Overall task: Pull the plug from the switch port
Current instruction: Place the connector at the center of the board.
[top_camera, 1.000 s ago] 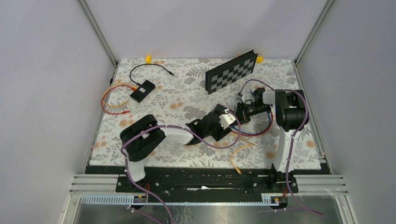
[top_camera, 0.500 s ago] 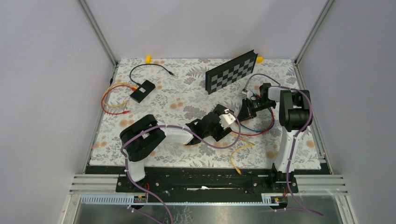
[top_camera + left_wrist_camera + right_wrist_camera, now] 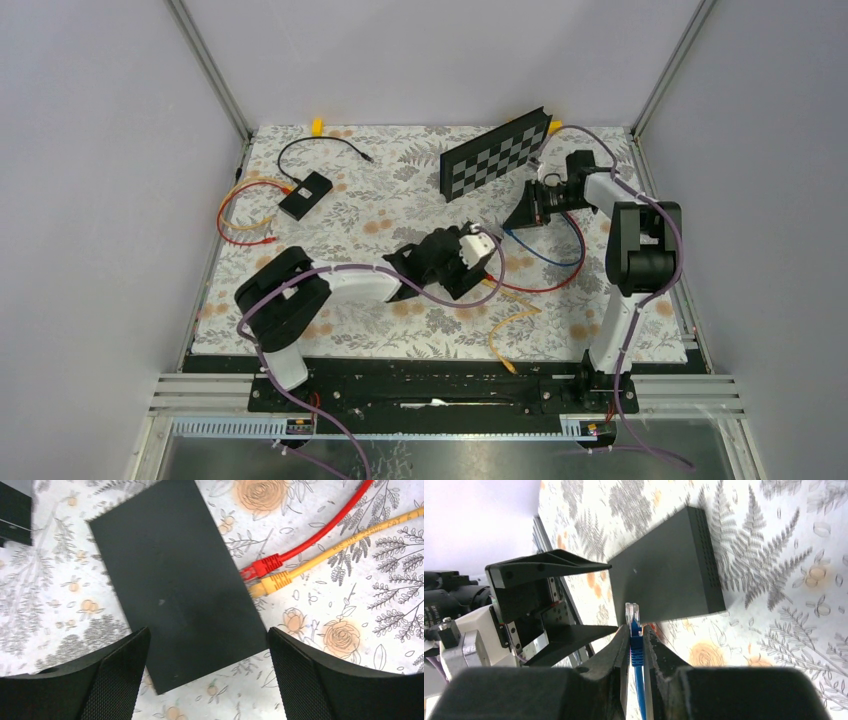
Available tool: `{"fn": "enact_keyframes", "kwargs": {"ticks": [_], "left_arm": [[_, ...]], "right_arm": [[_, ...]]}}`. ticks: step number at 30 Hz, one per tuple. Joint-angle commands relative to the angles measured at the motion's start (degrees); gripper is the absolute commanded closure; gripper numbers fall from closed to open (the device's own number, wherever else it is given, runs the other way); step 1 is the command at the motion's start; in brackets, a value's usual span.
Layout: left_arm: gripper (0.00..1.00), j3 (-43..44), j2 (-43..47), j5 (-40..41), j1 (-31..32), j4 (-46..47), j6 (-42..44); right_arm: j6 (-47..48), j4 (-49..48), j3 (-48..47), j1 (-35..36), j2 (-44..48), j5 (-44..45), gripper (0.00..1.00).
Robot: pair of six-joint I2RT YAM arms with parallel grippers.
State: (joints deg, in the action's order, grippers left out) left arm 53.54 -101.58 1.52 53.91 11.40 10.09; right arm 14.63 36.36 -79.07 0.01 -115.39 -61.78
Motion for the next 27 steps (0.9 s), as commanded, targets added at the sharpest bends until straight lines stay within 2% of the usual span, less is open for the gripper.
{"fn": "enact_keyframes", "kwargs": {"ticks": [1,6,10,16,21,27], "left_arm": [[0.1,3.2,5.7,-6.0,-3.4,-1.0,1.8],[0.09,7.2,6.8,-16.7,-7.6,-2.4,-6.7],[0.09,9.4,5.5,-23.7,-8.9,-1.0,-15.0],[0.09,10.3,2.0,-30.8,-8.9,3.4,-26.1],[0.09,10.4,-0.4,-33.6,-9.1,6.4,-32.8],[0.14,11.6,-4.6,-37.0,-10.7,12.1,-40.7]], "right_arm": [[-13.0,-12.4,-0.2,0.3,6.8,-4.4,1.0],[-33.3,-40.2,10.0,0.4,13.7,-0.7,1.0],[-43.1,-53.4,16.3,2.3,16.5,3.9,1.0],[-48.6,-61.0,20.7,6.2,17.9,8.5,1.0],[-51.4,-65.8,23.4,6.8,18.7,9.8,1.0],[-53.7,-68.6,24.8,6.8,18.5,9.4,1.0]]}}
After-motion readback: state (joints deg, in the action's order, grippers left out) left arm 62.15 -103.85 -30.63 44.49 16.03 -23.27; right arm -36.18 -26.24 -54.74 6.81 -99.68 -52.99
